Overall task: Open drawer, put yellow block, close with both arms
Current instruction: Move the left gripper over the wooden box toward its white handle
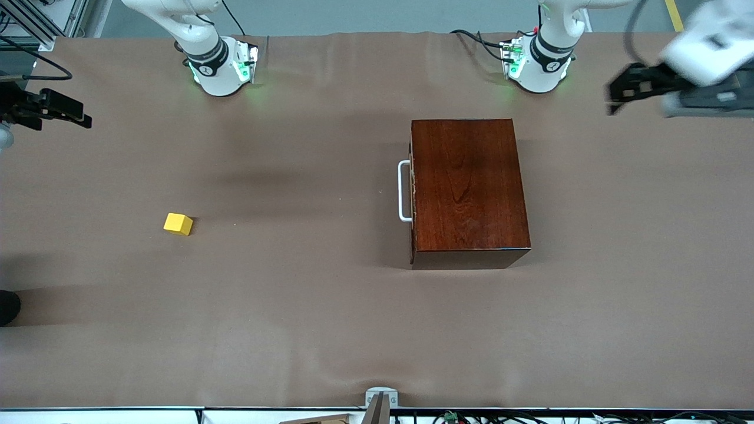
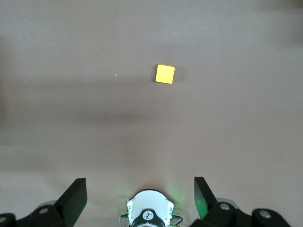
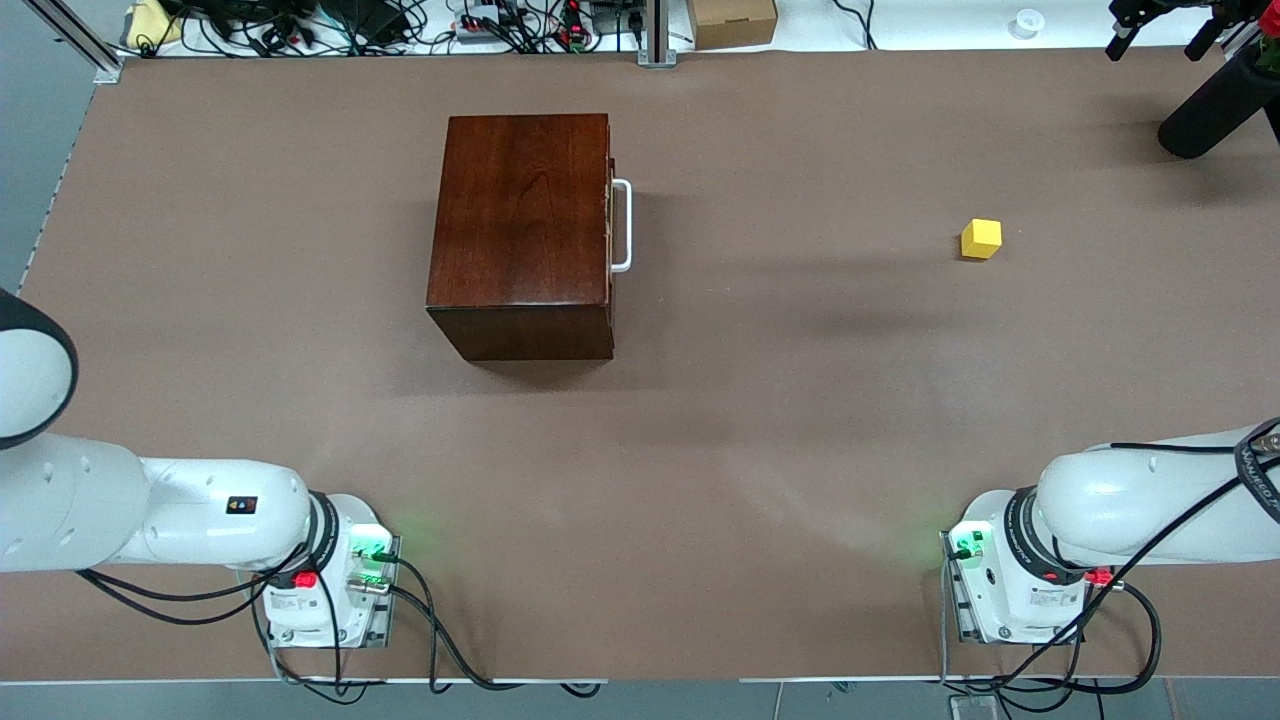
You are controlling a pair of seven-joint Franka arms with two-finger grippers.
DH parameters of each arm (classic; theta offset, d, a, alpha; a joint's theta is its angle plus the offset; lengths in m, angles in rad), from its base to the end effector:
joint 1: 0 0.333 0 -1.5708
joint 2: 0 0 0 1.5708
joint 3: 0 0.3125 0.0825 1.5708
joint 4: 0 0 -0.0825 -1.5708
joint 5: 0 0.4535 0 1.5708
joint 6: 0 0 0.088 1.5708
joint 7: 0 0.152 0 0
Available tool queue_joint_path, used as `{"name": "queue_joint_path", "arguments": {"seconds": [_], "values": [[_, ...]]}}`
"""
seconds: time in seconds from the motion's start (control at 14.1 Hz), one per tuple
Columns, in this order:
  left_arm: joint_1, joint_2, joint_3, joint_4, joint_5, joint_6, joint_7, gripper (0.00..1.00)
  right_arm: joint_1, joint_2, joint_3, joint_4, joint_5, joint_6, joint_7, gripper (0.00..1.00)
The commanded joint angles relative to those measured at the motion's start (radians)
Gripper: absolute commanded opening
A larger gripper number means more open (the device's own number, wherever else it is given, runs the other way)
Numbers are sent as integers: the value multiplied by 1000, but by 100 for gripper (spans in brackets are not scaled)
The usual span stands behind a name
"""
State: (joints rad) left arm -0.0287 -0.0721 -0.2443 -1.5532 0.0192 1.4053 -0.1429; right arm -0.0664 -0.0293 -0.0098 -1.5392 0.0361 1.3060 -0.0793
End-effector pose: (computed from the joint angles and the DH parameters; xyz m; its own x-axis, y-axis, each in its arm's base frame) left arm 0.5590 -0.1580 0.6140 0.9897 -0.1240 -0.0718 -0.1276 -0.9907 -0.0473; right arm 0.5751 -0.0378 0.5912 0.9799 0.0141 -0.1988 0.0038 -0.9986 -0.0522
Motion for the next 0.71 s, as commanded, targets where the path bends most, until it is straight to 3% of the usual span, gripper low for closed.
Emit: {"name": "queue_joint_path", "arguments": {"seconds": [0.0,0.21,0.5,0.64], "values": [[-5,89,-139,45,33,-9,-111,100,17,-17,-18,-4,13,7,4,100],[-86,233,-274,129,161,-5,-301,100,19,-17,-19,-2,13,10,3,100],[-328,424,-270,254,306,-2,-535,100,17,-12,-27,-2,13,19,1,100],[-394,487,-262,286,338,38,-558,100,17,-12,-33,-1,10,19,-7,100]]}}
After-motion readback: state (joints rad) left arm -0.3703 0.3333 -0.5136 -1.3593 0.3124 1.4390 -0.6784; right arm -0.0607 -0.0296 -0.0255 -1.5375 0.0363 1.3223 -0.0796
